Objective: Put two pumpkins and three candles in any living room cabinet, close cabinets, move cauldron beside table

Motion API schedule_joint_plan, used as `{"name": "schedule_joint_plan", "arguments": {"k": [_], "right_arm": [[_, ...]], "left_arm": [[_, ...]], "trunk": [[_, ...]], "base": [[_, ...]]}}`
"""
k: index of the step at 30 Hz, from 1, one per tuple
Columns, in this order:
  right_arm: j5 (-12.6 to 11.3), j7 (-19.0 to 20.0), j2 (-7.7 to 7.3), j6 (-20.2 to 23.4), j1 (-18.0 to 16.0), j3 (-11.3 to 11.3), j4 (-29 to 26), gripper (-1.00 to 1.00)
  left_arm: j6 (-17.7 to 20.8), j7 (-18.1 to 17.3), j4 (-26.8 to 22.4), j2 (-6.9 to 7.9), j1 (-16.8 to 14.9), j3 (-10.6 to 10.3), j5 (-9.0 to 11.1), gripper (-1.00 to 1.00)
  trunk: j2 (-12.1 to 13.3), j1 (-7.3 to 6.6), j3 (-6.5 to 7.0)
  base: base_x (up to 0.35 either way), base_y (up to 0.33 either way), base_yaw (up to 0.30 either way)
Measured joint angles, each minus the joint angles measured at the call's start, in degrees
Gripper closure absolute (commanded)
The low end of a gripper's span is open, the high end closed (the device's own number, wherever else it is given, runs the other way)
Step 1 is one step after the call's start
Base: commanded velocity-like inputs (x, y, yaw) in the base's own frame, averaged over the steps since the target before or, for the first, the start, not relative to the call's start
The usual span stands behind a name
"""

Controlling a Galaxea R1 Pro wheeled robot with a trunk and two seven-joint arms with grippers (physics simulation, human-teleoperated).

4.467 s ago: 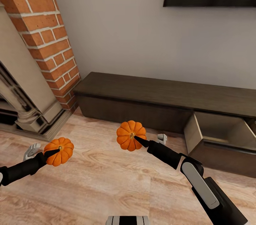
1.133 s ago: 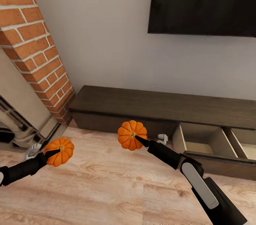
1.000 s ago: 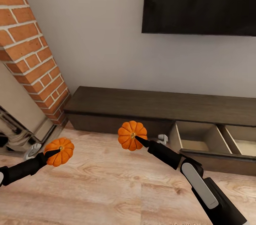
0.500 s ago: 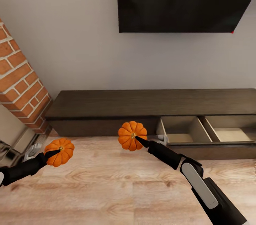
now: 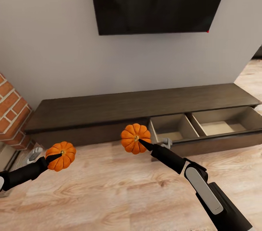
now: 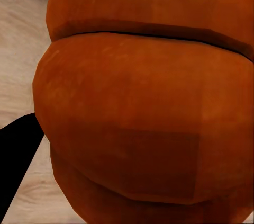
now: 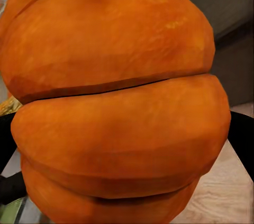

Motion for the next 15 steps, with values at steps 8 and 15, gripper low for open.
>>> {"name": "schedule_joint_plan", "arguments": {"k": [8,15], "right_arm": [[0.01,0.07,0.00,-0.34,0.00,0.01,0.00,1.00],[0.01,0.01,0.00,-0.35,0.00,0.01,0.00,1.00]], "left_arm": [[-0.01,0.00,-0.01,0.00,0.00,0.00,0.02,1.00],[0.02,0.00,-0.02,0.00,0.00,0.00,0.03,1.00]], "trunk": [[0.00,0.00,0.39],[0.00,0.00,0.74]], "base": [[0.000,0.000,-0.264],[0.000,0.000,-0.260]]}}
